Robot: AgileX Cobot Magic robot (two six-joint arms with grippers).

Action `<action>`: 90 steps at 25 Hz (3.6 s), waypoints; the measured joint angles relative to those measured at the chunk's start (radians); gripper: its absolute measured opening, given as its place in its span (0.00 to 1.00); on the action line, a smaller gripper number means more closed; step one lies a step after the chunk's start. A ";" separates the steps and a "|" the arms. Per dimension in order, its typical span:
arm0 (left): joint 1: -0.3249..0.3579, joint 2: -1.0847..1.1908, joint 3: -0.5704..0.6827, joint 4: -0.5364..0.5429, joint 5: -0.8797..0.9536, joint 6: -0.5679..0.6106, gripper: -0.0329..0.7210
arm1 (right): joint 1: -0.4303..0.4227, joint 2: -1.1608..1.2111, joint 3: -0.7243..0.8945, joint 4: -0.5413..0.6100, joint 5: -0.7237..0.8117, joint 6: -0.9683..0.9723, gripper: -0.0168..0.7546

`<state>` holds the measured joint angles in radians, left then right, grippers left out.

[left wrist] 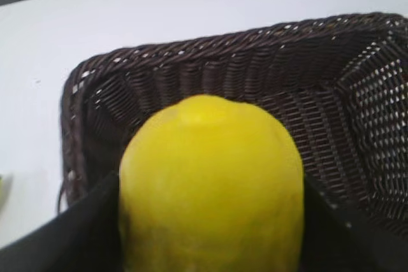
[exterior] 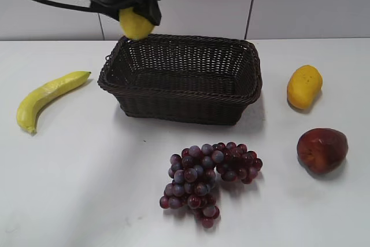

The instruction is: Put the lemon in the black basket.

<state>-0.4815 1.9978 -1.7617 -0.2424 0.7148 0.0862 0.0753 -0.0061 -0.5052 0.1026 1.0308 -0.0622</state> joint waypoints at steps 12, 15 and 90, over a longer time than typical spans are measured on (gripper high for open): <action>-0.109 0.223 -0.007 -0.023 -0.216 0.001 0.77 | 0.000 0.000 0.000 0.000 0.000 0.000 0.75; -0.115 0.258 -0.007 -0.041 -0.198 0.001 0.77 | 0.000 0.000 0.000 0.000 0.000 0.000 0.75; 0.430 -1.411 1.249 0.148 0.343 -0.004 0.79 | 0.000 0.000 0.000 0.000 0.000 0.000 0.75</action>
<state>-0.0510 0.5870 -0.5126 -0.0945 1.0579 0.0824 0.0753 -0.0061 -0.5052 0.1026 1.0308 -0.0622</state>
